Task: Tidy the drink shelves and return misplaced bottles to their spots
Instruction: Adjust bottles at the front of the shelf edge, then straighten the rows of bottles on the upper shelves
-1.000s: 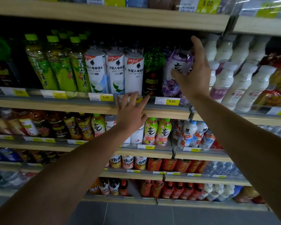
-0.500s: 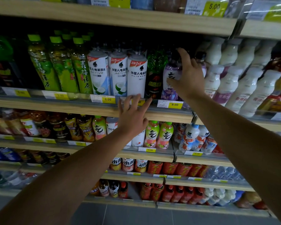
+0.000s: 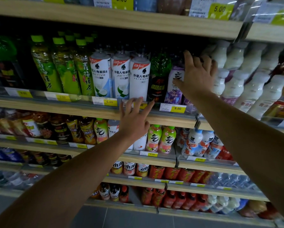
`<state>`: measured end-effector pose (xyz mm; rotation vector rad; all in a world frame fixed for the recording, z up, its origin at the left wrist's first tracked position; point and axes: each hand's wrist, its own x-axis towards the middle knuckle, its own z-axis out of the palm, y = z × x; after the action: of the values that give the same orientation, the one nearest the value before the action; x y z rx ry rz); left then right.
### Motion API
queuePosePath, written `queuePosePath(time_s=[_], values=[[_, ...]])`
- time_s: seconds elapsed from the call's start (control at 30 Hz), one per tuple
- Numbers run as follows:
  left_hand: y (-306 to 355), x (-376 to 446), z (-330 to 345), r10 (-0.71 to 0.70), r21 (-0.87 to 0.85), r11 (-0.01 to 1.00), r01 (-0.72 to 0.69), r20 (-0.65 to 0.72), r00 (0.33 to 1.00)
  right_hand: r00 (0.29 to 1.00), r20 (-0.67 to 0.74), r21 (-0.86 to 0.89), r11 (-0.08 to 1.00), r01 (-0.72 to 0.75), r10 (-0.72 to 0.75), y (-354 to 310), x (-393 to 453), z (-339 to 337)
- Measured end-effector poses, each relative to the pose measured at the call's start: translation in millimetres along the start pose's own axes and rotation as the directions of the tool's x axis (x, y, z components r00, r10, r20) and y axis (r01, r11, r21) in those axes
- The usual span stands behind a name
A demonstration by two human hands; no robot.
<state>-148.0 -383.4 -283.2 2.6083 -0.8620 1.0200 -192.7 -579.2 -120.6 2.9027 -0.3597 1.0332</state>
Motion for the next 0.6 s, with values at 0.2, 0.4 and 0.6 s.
queuePosePath(time_s=[0.2,0.4,0.6], values=[[1,0,0,-0.008,0.004,1.000,0.008,-0.007,1.000,1.000,0.004,0.020,1.000,0.018,-0.018,6,-4,3],[2,-1,0,-0.005,0.028,1.000,0.005,-0.006,1.000,0.992,-0.078,0.083,0.991,0.103,-0.097,16,-23,14],[1,7,-11,-0.023,-0.010,1.000,0.023,0.028,0.999,0.955,-0.144,0.104,0.955,0.277,-0.261,25,-76,39]])
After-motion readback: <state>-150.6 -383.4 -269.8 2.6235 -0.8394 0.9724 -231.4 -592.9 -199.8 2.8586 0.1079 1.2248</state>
